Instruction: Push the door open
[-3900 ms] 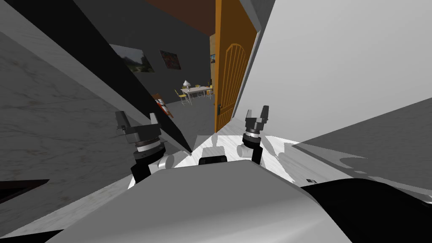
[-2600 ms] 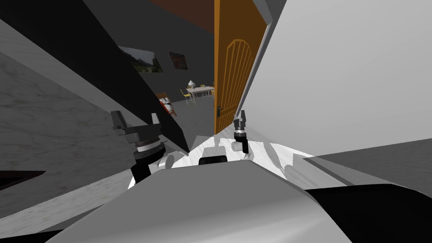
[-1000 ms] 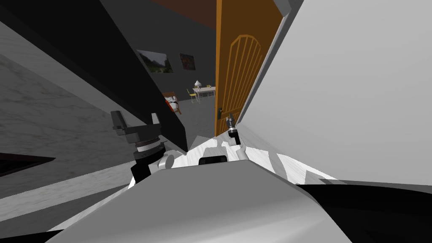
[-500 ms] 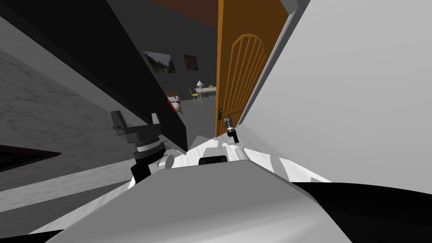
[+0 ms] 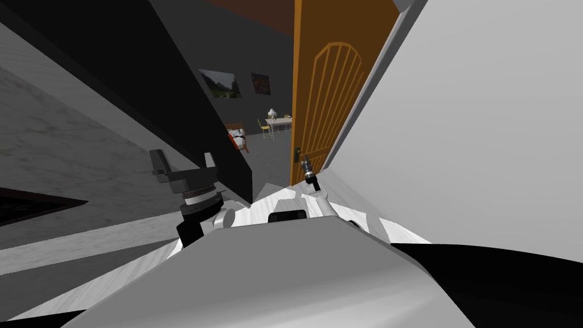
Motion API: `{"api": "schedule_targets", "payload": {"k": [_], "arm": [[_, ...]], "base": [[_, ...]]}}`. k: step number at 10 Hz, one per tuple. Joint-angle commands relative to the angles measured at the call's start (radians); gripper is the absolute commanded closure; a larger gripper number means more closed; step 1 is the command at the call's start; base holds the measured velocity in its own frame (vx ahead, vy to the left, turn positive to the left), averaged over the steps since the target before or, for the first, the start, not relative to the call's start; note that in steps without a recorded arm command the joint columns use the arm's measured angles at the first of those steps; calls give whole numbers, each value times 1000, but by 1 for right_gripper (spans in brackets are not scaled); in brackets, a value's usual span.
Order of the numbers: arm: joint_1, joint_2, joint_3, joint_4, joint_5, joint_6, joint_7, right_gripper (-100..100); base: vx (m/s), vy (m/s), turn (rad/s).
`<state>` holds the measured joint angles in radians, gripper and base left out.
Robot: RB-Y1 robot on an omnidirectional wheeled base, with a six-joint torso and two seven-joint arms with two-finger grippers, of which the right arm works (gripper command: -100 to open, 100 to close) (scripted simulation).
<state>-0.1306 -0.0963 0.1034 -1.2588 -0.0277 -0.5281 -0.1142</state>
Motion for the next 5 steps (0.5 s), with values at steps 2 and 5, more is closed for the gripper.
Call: {"api": "schedule_targets", "payload": {"k": [2,5], "arm": [[-47,-5,2,68,5,5,-14,-100],[-70,-8,4,124,8,8,-22,-100]], "base": [[37,-68,49],[18,-57,62]]}}
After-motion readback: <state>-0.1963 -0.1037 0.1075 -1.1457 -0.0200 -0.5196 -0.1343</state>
